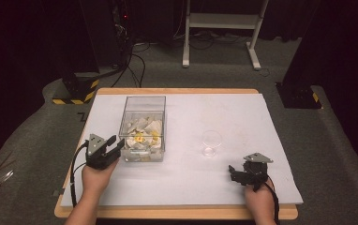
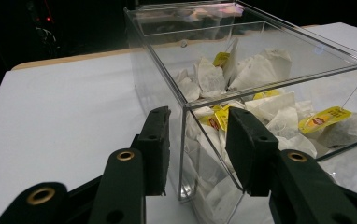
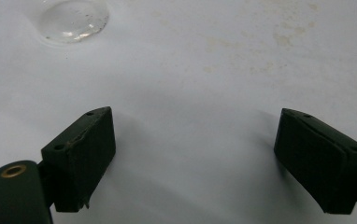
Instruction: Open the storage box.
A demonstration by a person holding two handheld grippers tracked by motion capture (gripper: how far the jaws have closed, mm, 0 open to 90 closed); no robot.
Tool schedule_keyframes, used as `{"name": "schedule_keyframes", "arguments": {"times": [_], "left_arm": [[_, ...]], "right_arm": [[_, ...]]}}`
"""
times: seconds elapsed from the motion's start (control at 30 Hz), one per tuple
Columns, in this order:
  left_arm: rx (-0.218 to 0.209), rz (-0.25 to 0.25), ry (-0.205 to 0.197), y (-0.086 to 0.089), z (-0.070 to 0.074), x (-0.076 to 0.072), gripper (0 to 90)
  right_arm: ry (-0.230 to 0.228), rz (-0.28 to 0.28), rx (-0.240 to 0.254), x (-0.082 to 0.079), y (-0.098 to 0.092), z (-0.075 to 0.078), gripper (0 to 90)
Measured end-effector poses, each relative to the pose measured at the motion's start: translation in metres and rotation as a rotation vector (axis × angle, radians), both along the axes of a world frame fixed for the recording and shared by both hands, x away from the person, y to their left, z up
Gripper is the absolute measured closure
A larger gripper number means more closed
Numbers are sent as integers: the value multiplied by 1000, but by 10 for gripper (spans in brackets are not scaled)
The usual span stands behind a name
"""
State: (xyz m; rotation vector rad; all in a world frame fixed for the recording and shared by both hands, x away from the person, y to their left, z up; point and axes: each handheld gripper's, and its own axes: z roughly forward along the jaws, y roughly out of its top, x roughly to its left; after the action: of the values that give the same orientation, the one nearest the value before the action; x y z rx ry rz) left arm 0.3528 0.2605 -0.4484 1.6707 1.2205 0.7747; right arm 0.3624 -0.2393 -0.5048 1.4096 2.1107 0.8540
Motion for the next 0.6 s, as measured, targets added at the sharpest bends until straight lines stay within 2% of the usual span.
{"name": "schedule_keyframes", "arguments": {"times": [0.13, 0.6], "left_arm": [[-5, 13, -1, 0, -2, 2, 564], [-2, 10, 12, 0, -6, 7, 548]], "right_arm": [[-1, 0, 0, 0, 0, 0, 125], [-1, 1, -1, 0, 0, 0, 126]]}}
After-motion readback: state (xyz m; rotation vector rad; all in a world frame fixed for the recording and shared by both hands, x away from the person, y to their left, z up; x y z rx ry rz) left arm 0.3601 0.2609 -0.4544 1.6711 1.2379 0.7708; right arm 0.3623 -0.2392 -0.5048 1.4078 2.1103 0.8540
